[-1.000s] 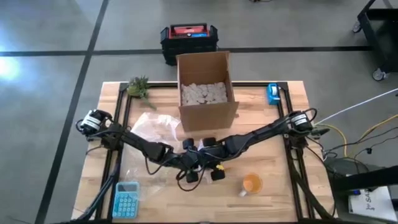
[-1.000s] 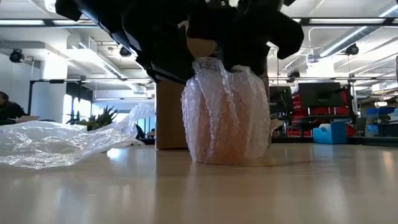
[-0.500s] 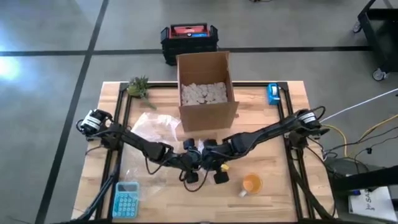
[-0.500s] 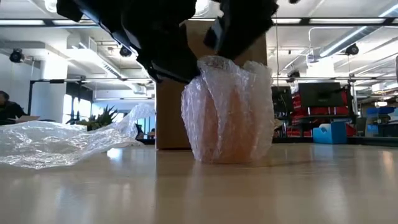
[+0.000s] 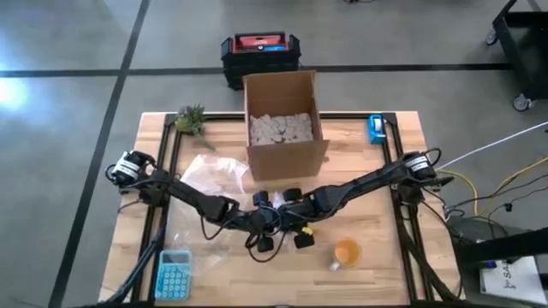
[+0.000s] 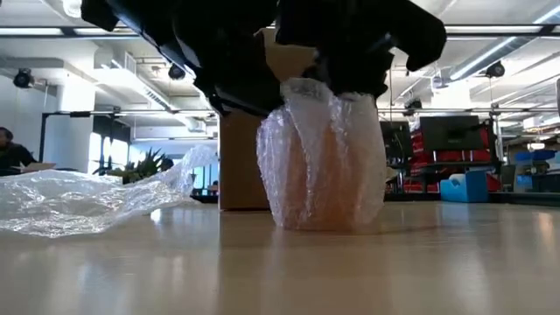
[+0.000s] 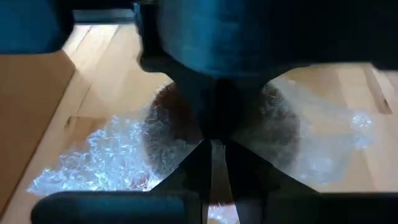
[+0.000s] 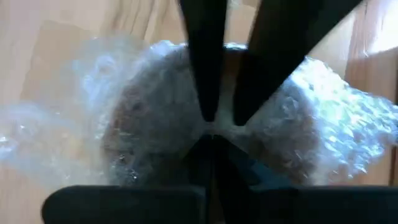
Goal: Wrap mug
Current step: Wrap the orange mug with bubble wrap
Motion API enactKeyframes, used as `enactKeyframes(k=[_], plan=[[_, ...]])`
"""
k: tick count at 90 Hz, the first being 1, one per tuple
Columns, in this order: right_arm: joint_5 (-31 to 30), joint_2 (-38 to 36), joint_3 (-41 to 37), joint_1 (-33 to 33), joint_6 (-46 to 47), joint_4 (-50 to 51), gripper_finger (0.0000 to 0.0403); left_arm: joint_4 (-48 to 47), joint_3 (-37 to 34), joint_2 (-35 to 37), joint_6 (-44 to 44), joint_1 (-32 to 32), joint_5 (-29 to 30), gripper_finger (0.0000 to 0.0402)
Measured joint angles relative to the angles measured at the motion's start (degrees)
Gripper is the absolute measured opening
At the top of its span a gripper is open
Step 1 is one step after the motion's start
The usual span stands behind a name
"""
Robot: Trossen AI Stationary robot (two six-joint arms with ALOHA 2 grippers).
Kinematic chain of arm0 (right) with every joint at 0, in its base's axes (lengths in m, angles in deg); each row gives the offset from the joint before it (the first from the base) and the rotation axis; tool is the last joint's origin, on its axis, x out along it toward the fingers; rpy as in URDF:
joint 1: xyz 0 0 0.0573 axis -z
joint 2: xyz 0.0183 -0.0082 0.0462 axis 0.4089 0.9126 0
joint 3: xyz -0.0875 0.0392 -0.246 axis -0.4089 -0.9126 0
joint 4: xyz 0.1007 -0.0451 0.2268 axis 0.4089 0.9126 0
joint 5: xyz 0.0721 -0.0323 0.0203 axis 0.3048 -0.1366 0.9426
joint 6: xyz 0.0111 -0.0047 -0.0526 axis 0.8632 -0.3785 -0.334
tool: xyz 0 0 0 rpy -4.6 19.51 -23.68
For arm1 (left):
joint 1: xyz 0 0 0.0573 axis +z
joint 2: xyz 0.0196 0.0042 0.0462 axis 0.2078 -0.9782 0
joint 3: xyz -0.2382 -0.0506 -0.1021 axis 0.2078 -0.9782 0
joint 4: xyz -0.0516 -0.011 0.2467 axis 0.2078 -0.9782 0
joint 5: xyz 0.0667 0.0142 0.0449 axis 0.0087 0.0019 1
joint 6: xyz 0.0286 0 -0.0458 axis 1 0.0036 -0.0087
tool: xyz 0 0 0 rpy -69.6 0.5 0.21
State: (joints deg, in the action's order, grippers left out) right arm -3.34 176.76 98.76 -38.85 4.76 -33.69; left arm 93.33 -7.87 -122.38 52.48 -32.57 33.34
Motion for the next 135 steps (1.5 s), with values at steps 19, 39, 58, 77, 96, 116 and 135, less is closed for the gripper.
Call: enactKeyframes(k=[19,39,58,77,96,116,135], plan=[[0.3,-1.3,1.4,-1.1,-0.6,0.6,0.0002,-0.2,0.0,0.0,0.1,0.0,0.2,0.0036],[1.9,-1.9,2.2,-2.7,0.4,-0.3,0.0002,-0.7,-0.2,0.7,0.1,-0.1,0.1,0.0036],[1.2,-1.9,2.6,-2.2,13.2,-1.5,0.0002,-1.8,-0.1,2.0,0.0,0.0,0.0,0.0036],[1.6,-3.1,2.8,-2.2,23.7,-2.6,0.0002,-1.6,0.3,2.5,-0.1,0.0,0.2,0.0036],[1.3,-1.3,2.7,-3.0,28.9,-6.1,0.0002,-2.8,0.1,2.7,0.1,-0.2,0.0,0.0036],[-1.9,0.5,0.4,-3.1,29.4,-7.1,0.0002,-5.2,0.0,3.0,-0.9,0.0,0.3,0.0036],[-3.2,0.8,-0.5,-2.0,28.1,-5.4,0.0002,-4.3,0.6,3.2,-1.0,0.0,0.2,0.0036]])
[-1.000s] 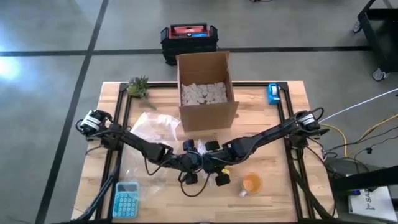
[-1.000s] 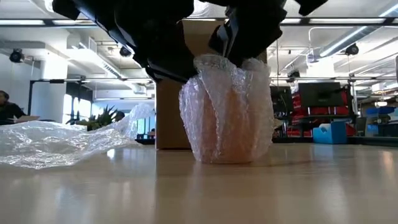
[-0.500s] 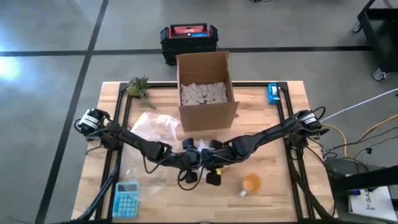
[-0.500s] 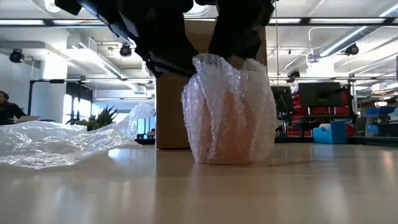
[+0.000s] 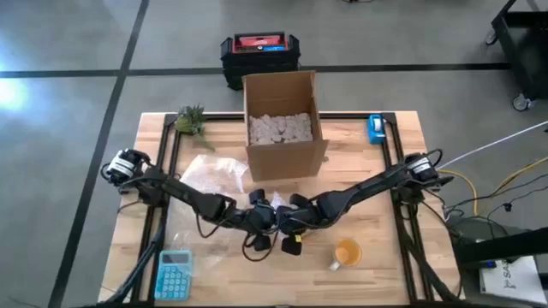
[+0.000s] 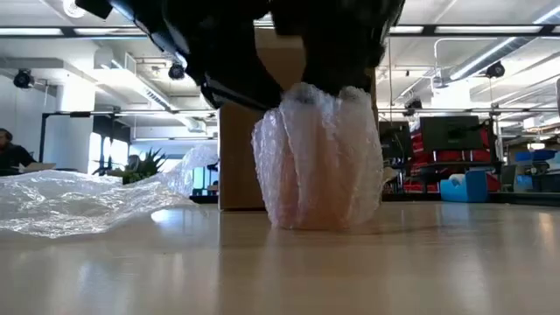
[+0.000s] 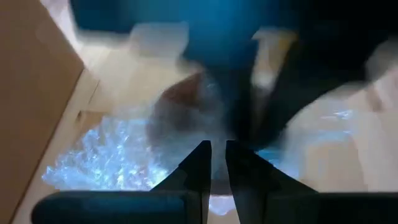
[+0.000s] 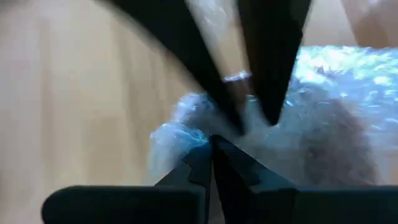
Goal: Wrap mug
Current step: Wrap the orange mug with bubble wrap
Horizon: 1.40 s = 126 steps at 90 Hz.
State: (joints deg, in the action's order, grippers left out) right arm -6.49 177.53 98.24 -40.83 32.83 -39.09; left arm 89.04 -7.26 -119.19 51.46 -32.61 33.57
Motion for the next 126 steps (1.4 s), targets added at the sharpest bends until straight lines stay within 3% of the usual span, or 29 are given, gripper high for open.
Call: enactKeyframes(k=[39,70,92,126], plan=[[-1.3,2.0,-1.0,1.1,-2.7,0.1,0.0002,-0.3,0.0,0.2,0.0,0.0,-0.5,0.0036],[-1.5,1.7,-1.2,1.4,-4.5,-0.1,0.0002,0.8,0.0,3.0,0.9,-0.1,-10.2,0.0036],[-1.5,1.0,-1.3,1.4,-4.7,0.0,0.0002,2.3,-0.2,-1.8,0.6,0.0,-1.8,0.0036],[-1.6,-5.2,-0.8,1.3,-7.9,2.6,0.0002,2.4,-0.1,-2.5,0.5,0.2,-0.5,0.0036]])
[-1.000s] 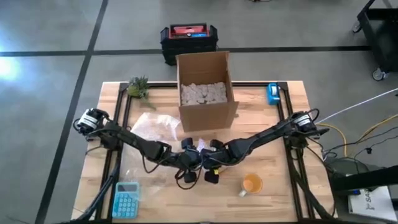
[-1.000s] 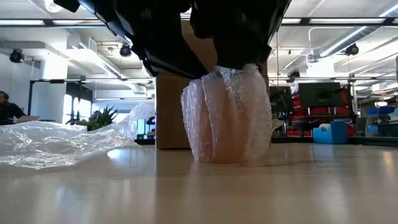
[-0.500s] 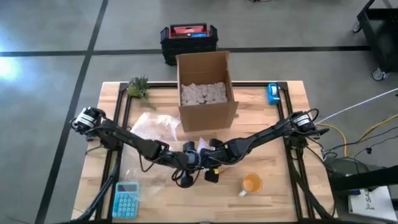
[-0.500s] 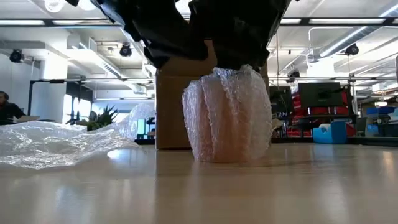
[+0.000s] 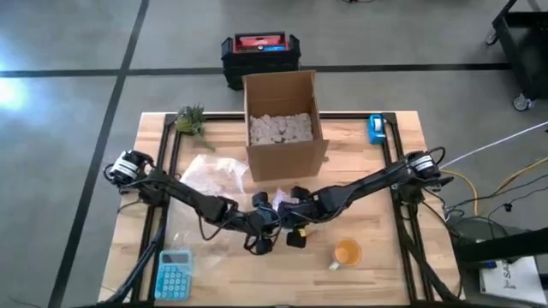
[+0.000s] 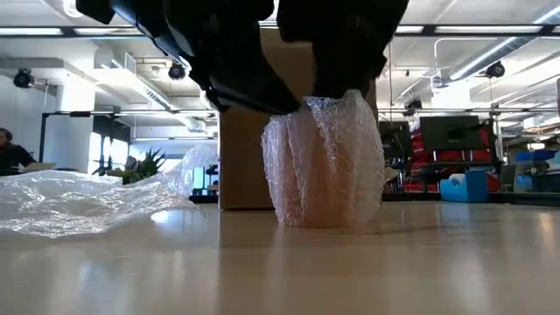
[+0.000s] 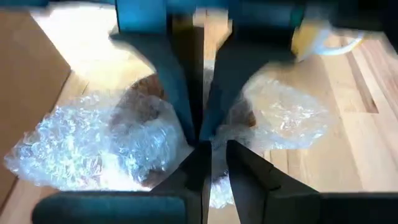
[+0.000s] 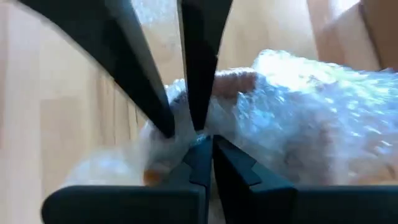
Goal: Wrap mug
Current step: Wrap the orange mug with bubble wrap
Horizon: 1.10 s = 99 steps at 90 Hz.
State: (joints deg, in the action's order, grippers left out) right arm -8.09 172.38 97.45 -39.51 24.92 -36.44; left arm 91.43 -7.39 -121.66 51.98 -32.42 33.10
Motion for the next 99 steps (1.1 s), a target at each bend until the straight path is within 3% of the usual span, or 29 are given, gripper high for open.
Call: enactKeyframes(k=[27,53,73,83,99], plan=[[0.2,-5.9,0.2,-0.1,-4.0,7.0,0.0002,0.4,-0.1,-0.1,0.0,0.1,-0.2,0.0036],[5.7,-3.2,-0.4,-0.1,-7.4,9.5,0.0002,0.8,-0.1,-0.1,0.1,0.1,-0.3,0.0036],[5.2,0.7,-0.2,0.0,-8.1,7.1,0.0002,1.1,-0.1,-0.1,0.1,0.1,-0.4,0.0036],[1.9,1.8,-0.2,0.0,-8.2,6.2,0.0002,1.3,-0.1,-0.1,0.1,0.1,-0.4,0.0036],[0.5,0.8,-0.4,0.1,-9.7,5.8,0.0002,1.4,-0.1,-0.1,0.1,0.1,-0.4,0.0036]])
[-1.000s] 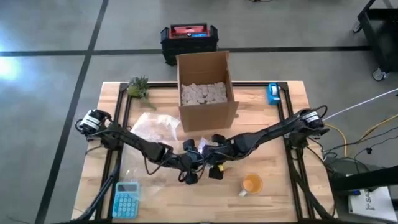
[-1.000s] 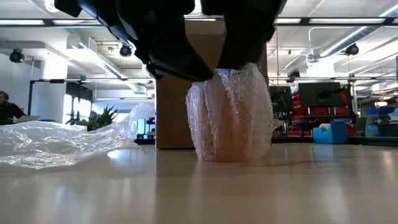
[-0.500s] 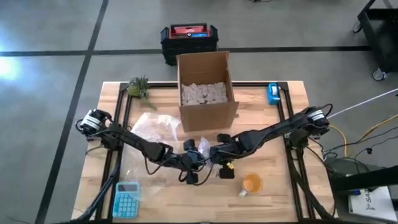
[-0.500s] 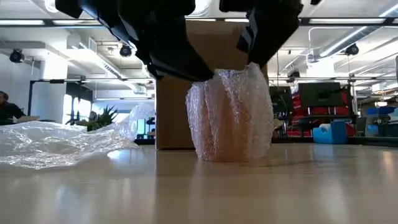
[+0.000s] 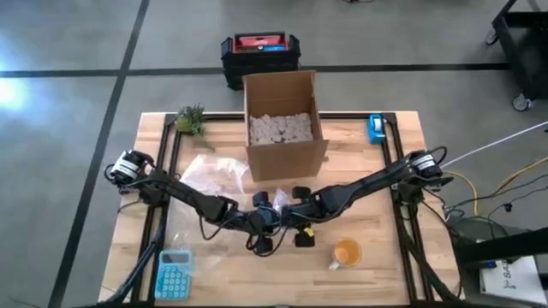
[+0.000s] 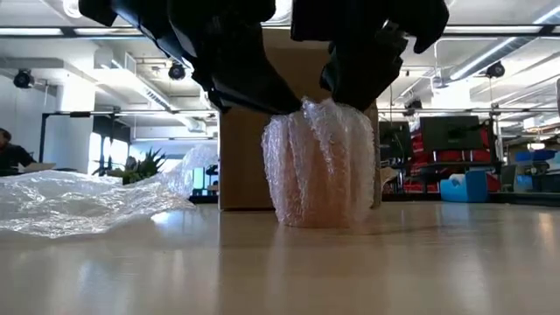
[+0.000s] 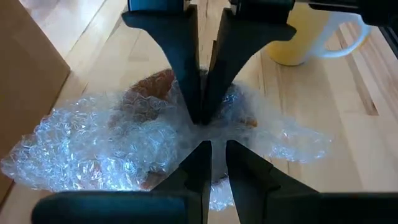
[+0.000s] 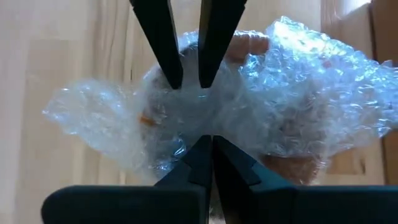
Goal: Wrap mug
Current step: Wrap the orange mug with bubble wrap
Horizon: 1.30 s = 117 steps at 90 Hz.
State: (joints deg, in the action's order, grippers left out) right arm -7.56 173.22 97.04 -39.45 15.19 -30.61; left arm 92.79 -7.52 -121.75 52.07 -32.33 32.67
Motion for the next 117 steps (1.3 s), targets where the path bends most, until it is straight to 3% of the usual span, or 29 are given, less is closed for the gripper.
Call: enactKeyframes(k=[16,29,58,82,101,117], plan=[[-1.3,-3.7,1.6,0.3,-1.6,1.2,0.0002,0.0,0.0,0.0,0.0,0.0,-0.2,0.0036],[-7.1,-4.4,1.3,0.5,-2.4,-3.1,0.0002,0.0,0.0,0.0,0.0,0.0,-0.2,0.0036],[-6.8,2.1,-3.2,0.7,-0.3,-8.8,0.0002,0.0,0.0,0.4,0.0,0.0,-0.9,0.0036],[-6.8,2.8,-4.1,0.7,0.9,-9.7,0.0002,-4.3,-0.2,5.7,0.0,-0.2,-1.0,0.0036],[-6.3,2.6,-4.1,0.7,0.9,-10.4,0.0002,-10.0,-0.7,8.7,-1.8,-0.2,6.4,0.0036],[-6.0,2.6,-4.1,0.6,0.9,-10.9,0.0002,-10.8,-2.0,6.2,-3.5,-0.2,6.4,0.0036]])
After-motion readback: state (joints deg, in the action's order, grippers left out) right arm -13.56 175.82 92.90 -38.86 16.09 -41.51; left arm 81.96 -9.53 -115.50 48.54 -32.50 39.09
